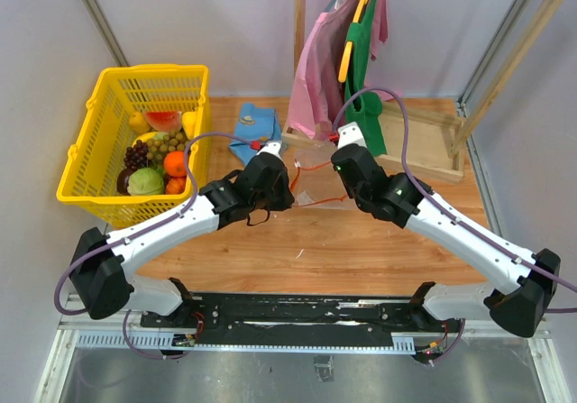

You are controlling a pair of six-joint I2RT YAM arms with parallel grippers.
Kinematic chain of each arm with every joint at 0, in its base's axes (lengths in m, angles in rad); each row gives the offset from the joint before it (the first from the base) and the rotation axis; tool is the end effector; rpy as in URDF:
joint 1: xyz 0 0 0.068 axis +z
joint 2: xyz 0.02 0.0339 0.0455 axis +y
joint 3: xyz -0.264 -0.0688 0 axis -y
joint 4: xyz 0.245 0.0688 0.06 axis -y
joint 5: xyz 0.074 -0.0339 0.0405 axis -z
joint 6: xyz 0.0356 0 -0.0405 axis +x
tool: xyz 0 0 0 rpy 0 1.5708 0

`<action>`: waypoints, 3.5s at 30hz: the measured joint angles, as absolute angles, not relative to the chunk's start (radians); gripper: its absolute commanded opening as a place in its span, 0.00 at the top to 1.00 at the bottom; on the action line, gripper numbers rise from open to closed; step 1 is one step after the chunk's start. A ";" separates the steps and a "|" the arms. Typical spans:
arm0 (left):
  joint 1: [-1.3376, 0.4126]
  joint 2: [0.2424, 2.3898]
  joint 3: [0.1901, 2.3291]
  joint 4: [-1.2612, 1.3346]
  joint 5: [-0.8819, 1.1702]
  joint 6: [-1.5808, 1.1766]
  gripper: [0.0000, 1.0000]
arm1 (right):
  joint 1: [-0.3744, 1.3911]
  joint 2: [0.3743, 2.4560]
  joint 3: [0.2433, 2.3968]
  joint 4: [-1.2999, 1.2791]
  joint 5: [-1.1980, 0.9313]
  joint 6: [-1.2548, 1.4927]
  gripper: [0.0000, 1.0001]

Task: Place the food in the zip-top bag and seal the zipper
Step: Open the zipper of the food storage bag at the center of the board, then pick up the fake vegetable from the bin.

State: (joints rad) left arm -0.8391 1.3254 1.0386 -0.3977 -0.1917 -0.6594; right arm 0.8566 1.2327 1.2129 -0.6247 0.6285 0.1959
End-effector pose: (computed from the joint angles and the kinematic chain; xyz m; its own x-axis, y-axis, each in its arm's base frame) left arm 0.2003 -0.2129 0.2889 -0.7210 -0.0973 -0.6861 0.2405 0.8934 -0.3794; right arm 0.1866 0.1833 0.3559 -0.4451 -0.2730 -0.8529 -0.2210 0.9564 -0.1909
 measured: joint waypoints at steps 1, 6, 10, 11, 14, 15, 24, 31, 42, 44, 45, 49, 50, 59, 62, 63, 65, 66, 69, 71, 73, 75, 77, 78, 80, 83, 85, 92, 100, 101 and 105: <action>-0.839 1.330 1.036 -0.392 -0.186 -0.654 0.98 | 0.857 1.235 1.211 -0.623 0.617 0.189 0.99; -0.839 1.334 1.015 -0.374 -0.180 -0.646 0.84 | 0.857 1.267 1.210 -0.609 0.548 0.182 0.99; -0.838 1.332 1.013 -0.368 -0.183 -0.636 0.63 | 0.857 1.315 1.220 -0.611 0.519 0.187 0.99; -0.837 1.328 1.013 -0.368 -0.185 -0.633 0.59 | 0.857 1.333 1.229 -0.613 0.517 0.188 0.99; -0.835 1.296 1.013 -0.368 -0.193 -0.628 0.49 | 0.857 1.358 1.248 -0.620 0.521 0.189 0.99; -0.833 1.277 1.013 -0.367 -0.199 -0.628 0.46 | 0.857 1.365 1.255 -0.622 0.528 0.189 0.99; -0.818 1.151 1.087 -0.430 -0.295 -0.596 0.20 | 0.879 1.412 1.317 -0.678 0.633 0.196 0.99; -0.753 1.081 1.206 -0.558 -0.395 -0.527 0.06 | 0.894 1.440 1.334 -0.719 0.665 0.208 0.99; -0.431 1.080 1.364 -0.780 -0.510 -0.417 0.01 | 0.897 1.440 1.334 -0.720 0.666 0.208 0.99; -0.342 1.080 1.364 -0.805 -0.509 -0.397 0.01 | 0.897 1.440 1.334 -0.720 0.666 0.208 0.99; -0.307 1.081 1.363 -0.813 -0.508 -0.390 0.01 | 0.897 1.440 1.334 -0.720 0.666 0.208 0.99; -0.176 1.084 1.358 -0.825 -0.499 -0.369 0.01 | 0.897 1.440 1.334 -0.720 0.665 0.208 0.99; -0.149 1.085 1.353 -0.824 -0.493 -0.367 0.01 | 0.897 1.440 1.334 -0.720 0.665 0.208 0.99; 0.090 1.131 1.240 -0.809 -0.387 -0.372 0.01 | 0.897 1.440 1.334 -0.720 0.651 0.208 0.99; 0.126 1.149 1.225 -0.788 -0.372 -0.379 0.01 | 0.897 1.440 1.333 -0.717 0.638 0.207 0.99; 0.139 1.159 1.220 -0.773 -0.364 -0.383 0.01 | 0.897 1.440 1.332 -0.715 0.634 0.207 0.99; 0.162 1.179 1.208 -0.746 -0.355 -0.390 0.01 | 0.897 1.440 1.330 -0.713 0.627 0.207 0.99; 0.174 1.191 1.199 -0.731 -0.349 -0.394 0.01 | 0.897 1.440 1.328 -0.711 0.623 0.207 0.99; 0.202 1.237 1.175 -0.691 -0.331 -0.412 0.01 | 0.897 1.436 1.316 -0.703 0.604 0.202 0.99; 0.214 1.272 1.154 -0.663 -0.327 -0.420 0.01 | 0.897 1.433 1.308 -0.700 0.588 0.197 0.99; 0.224 1.309 1.130 -0.632 -0.331 -0.427 0.01 | 0.897 1.427 1.298 -0.691 0.575 0.191 0.99; 0.240 1.338 1.111 -0.610 -0.332 -0.432 0.01 | 0.897 1.421 1.292 -0.685 0.566 0.186 0.99; 0.262 1.364 1.092 -0.586 -0.332 -0.437 0.01 | 0.897 1.419 1.291 -0.681 0.557 0.184 0.99; 0.270 1.373 1.084 -0.577 -0.332 -0.439 0.01 | 0.897 1.419 1.291 -0.679 0.552 0.182 0.99; 0.286 1.395 1.071 -0.553 -0.331 -0.444 0.01 | 0.897 1.419 1.291 -0.676 0.543 0.181 0.99; 0.294 1.431 1.065 -0.518 -0.326 -0.451 0.02 | 0.897 1.419 1.291 -0.670 0.533 0.178 0.99; 0.294 1.460 1.058 -0.487 -0.315 -0.453 0.05 | 0.897 1.419 1.291 -0.666 0.525 0.178 0.99; 0.294 1.492 1.031 -0.415 -0.302 -0.448 0.23 | 0.897 1.422 1.291 -0.658 0.518 0.178 0.99; 0.294 1.493 1.012 -0.356 -0.282 -0.421 0.66 | 0.897 1.445 1.291 -0.657 0.514 0.178 0.99; 0.295 1.493 1.008 -0.350 -0.276 -0.416 0.72 | 0.897 1.446 1.291 -0.657 0.514 0.178 0.99; 0.295 1.492 1.002 -0.338 -0.262 -0.407 0.96 | 0.897 1.448 1.291 -0.658 0.513 0.178 0.99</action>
